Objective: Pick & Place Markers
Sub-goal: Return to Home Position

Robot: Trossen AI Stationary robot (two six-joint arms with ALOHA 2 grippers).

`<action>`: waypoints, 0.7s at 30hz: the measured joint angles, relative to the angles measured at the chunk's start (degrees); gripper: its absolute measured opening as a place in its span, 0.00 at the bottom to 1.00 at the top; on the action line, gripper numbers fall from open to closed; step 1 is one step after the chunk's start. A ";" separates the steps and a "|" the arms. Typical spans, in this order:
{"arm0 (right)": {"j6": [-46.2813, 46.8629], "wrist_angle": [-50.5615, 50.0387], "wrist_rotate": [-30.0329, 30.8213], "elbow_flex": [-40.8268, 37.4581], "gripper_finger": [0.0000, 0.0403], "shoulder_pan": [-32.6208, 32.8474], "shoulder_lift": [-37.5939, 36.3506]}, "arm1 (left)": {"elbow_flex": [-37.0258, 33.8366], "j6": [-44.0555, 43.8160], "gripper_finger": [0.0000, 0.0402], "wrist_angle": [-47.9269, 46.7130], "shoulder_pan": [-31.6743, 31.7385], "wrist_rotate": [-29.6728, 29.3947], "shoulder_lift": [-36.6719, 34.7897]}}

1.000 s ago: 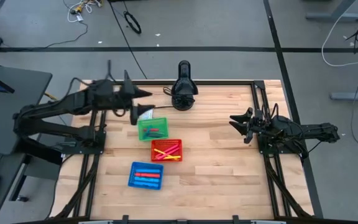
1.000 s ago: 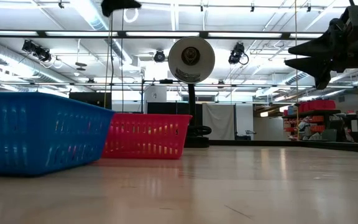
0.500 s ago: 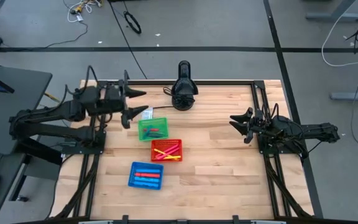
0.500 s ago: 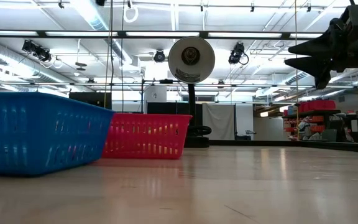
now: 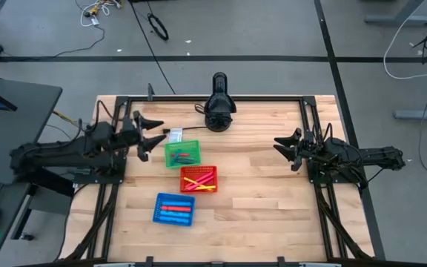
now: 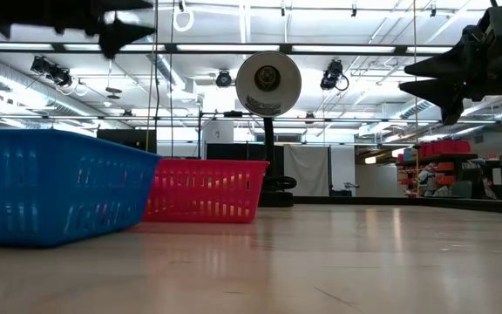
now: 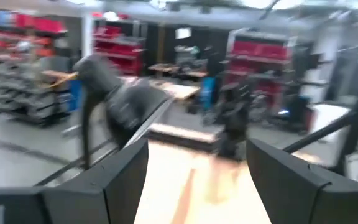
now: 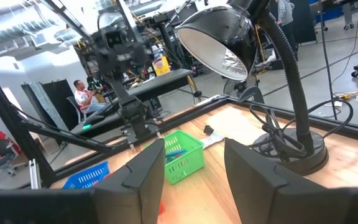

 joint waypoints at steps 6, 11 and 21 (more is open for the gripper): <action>0.00 0.02 0.02 0.00 0.41 0.01 0.00 | -10.39 2.76 0.68 2.38 0.00 -8.82 -9.12; 0.00 0.00 0.02 0.00 0.41 0.01 0.00 | -18.38 2.78 0.68 8.59 0.02 -9.41 -15.34; 0.00 0.00 0.04 0.00 0.41 0.00 0.00 | -22.52 0.24 0.68 10.01 0.02 -10.01 -20.91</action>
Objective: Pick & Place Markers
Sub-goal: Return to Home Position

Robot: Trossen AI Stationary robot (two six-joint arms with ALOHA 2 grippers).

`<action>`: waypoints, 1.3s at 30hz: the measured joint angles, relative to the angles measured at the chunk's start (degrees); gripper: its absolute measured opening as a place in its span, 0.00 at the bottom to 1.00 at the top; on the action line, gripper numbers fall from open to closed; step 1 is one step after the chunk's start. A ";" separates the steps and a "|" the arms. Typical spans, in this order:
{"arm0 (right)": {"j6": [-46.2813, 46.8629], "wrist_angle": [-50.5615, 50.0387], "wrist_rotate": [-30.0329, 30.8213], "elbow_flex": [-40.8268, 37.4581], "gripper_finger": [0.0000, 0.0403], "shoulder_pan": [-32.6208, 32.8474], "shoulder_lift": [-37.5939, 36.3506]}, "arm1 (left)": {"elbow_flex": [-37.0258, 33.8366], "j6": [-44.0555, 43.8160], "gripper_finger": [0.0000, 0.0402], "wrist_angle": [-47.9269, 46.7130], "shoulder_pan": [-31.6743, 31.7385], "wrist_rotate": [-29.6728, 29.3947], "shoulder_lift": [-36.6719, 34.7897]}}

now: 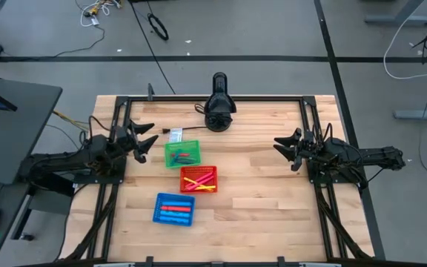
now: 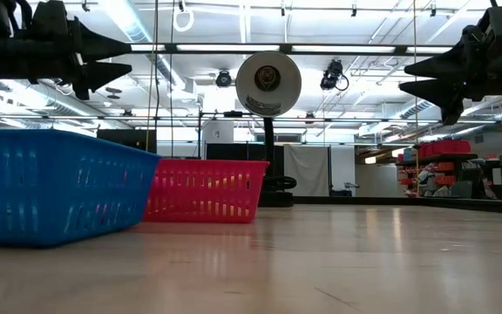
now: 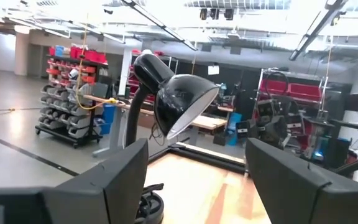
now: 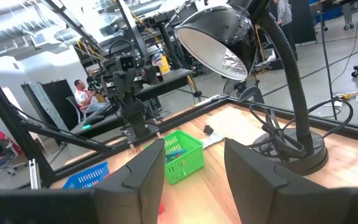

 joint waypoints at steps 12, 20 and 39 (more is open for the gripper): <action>0.00 0.00 0.00 0.00 0.41 0.01 0.00 | -0.02 1.85 0.68 -7.90 0.02 -0.01 -3.88; 0.00 -0.01 0.05 0.00 0.41 0.01 0.00 | -0.04 1.48 0.68 -15.89 0.04 0.16 -7.96; 0.00 0.00 0.02 0.00 0.41 0.00 0.00 | -0.02 1.50 0.68 -19.69 0.09 2.09 -6.58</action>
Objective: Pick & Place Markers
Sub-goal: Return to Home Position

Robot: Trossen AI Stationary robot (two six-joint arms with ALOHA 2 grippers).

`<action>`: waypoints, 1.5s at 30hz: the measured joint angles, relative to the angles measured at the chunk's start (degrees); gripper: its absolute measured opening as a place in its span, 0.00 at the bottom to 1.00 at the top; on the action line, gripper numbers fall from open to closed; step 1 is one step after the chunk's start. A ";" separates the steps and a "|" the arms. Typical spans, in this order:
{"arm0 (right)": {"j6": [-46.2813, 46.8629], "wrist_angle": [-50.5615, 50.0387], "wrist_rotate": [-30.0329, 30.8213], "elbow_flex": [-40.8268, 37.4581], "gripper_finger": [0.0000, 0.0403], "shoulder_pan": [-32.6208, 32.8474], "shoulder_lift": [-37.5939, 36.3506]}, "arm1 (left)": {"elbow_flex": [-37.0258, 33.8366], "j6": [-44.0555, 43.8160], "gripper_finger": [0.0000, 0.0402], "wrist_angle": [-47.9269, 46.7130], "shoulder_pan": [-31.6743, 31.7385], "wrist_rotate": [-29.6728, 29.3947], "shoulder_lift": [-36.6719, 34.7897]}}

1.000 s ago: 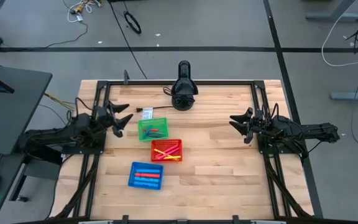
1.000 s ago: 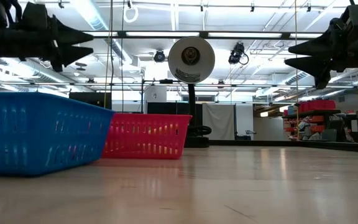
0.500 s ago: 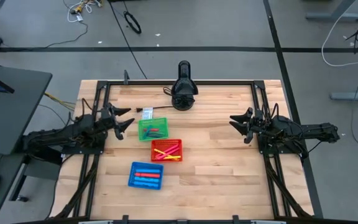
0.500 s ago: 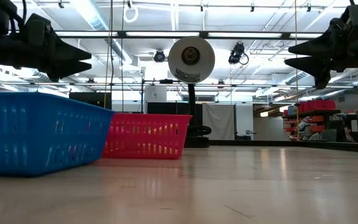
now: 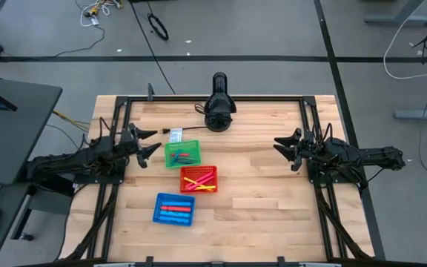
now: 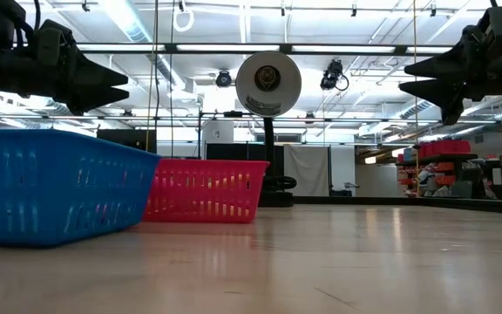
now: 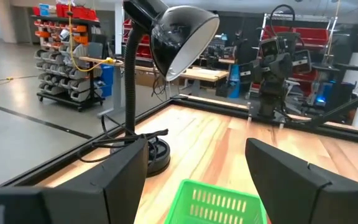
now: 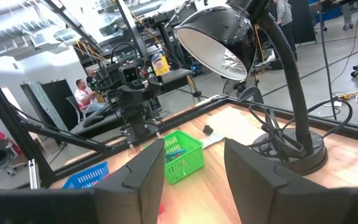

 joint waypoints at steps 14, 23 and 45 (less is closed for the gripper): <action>0.00 0.00 0.00 0.00 0.41 0.00 0.00 | -0.09 -0.02 0.68 1.32 0.00 0.04 0.00; 0.00 0.00 0.00 0.00 0.41 0.00 0.00 | -0.09 -0.02 0.68 1.68 0.02 0.04 0.00; 0.00 0.00 0.00 0.00 0.41 0.01 0.00 | -0.09 -0.01 0.68 1.84 0.00 0.06 0.00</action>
